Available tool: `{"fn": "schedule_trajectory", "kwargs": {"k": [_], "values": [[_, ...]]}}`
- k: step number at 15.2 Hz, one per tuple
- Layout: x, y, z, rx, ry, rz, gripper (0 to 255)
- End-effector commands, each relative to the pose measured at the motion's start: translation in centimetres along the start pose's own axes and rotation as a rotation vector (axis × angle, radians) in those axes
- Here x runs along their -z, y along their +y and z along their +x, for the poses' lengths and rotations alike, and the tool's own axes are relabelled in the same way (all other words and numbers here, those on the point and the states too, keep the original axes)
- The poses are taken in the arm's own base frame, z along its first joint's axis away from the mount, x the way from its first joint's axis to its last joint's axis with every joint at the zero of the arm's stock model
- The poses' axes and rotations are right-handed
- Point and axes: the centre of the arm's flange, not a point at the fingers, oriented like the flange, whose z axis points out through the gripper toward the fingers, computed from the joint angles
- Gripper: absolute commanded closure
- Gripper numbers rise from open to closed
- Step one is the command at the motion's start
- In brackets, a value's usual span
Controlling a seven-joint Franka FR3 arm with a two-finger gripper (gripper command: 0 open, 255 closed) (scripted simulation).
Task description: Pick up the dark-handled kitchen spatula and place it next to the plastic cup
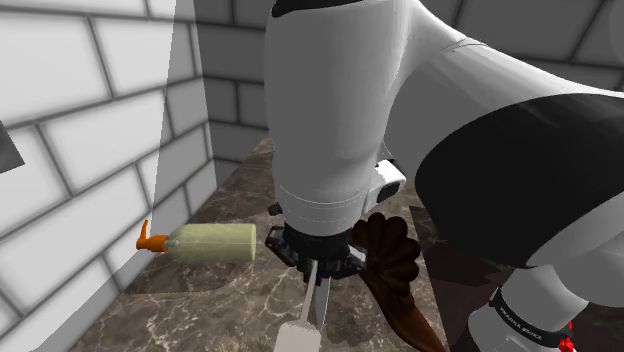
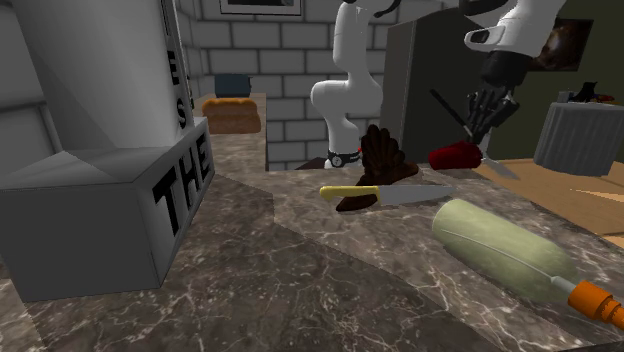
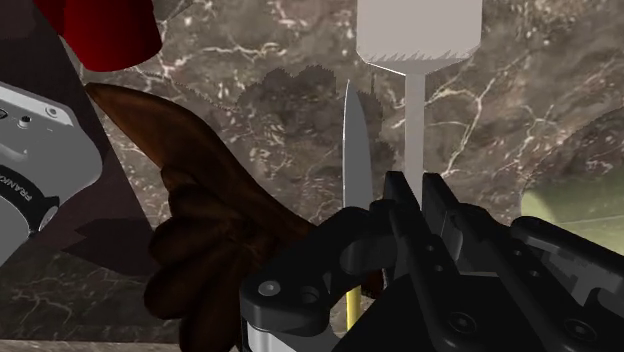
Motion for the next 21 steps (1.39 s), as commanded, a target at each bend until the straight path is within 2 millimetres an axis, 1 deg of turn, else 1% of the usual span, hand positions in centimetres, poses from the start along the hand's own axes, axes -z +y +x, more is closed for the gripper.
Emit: {"fn": "schedule_trajectory", "kwargs": {"k": [1,19,21], "values": [[-1.0,-0.1,-0.3,0.0,0.0,0.001,255],[-10.4,-0.1,-2.5,0.0,0.0,0.001,255],[-10.4,-0.1,-2.5,0.0,0.0,0.001,255]]}}
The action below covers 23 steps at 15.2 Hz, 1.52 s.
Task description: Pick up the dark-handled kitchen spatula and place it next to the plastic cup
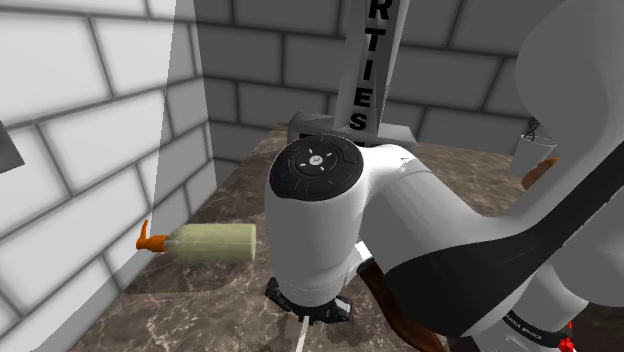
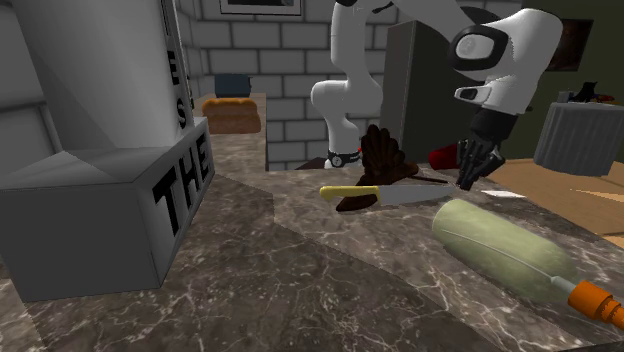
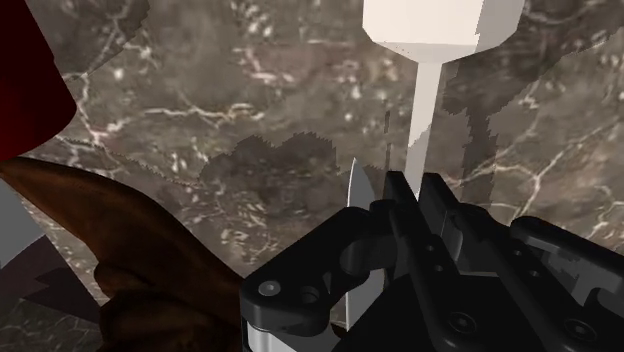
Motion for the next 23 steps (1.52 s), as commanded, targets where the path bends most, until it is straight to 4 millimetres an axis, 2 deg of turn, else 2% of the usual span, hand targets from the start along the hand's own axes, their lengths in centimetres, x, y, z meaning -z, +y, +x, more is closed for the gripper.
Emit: {"fn": "schedule_trajectory", "kwargs": {"k": [1,6,7,12,16,23], "values": [[-0.1,0.0,0.0,0.0,0.0,0.001,255],[-0.1,0.0,0.0,0.0,0.0,0.001,255],[-0.1,0.0,0.0,0.0,0.0,0.001,0],[-0.1,0.0,0.0,0.0,0.0,0.001,0],[4.9,0.0,0.0,0.0,0.0,0.001,0],[4.9,0.0,0.0,0.0,0.0,0.001,0]]}}
